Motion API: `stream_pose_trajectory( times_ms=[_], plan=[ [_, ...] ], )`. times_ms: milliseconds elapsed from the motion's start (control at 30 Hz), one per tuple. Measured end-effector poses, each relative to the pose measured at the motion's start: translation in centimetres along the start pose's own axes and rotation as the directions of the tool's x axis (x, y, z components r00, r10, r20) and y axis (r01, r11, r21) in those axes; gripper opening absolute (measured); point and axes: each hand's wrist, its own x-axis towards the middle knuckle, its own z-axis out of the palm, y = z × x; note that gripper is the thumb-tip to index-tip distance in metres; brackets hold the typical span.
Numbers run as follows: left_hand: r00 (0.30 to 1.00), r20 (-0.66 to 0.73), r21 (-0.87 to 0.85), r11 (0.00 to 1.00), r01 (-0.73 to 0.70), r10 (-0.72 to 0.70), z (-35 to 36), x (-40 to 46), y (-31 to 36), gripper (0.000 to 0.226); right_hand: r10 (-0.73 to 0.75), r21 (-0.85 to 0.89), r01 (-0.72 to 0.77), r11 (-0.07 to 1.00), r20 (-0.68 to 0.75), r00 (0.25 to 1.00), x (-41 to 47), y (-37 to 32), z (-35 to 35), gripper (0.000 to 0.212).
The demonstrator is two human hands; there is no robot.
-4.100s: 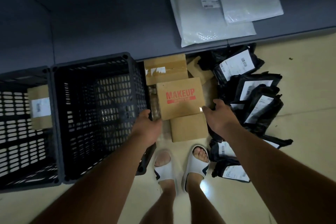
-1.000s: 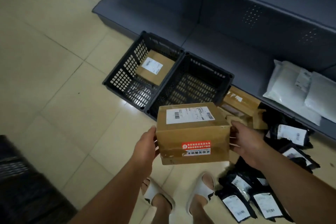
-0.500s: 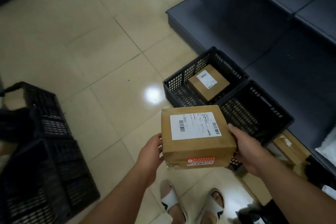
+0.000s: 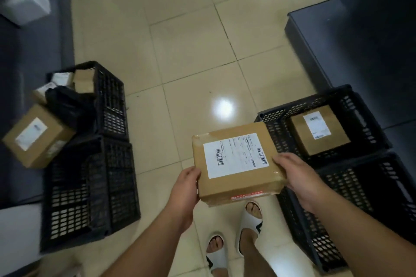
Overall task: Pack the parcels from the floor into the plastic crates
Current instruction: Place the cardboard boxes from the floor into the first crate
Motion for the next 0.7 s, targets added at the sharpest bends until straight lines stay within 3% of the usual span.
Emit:
stream_pose_trajectory(
  times_ms=[333,700],
  plan=[
    [0.994,-0.105,-0.123,0.992,0.013,-0.026,-1.2,4.6,4.9,0.022,0.008,-0.134,0.009,0.991,0.122,0.992,5.4,-8.2,3.8,0.012],
    [0.996,-0.086,-0.096,0.995,0.020,-0.028,-2.1,13.2,11.6,0.028,0.040,-0.067,-0.041,0.997,-0.015,0.999,10.7,-12.7,8.5,0.011]
  ],
)
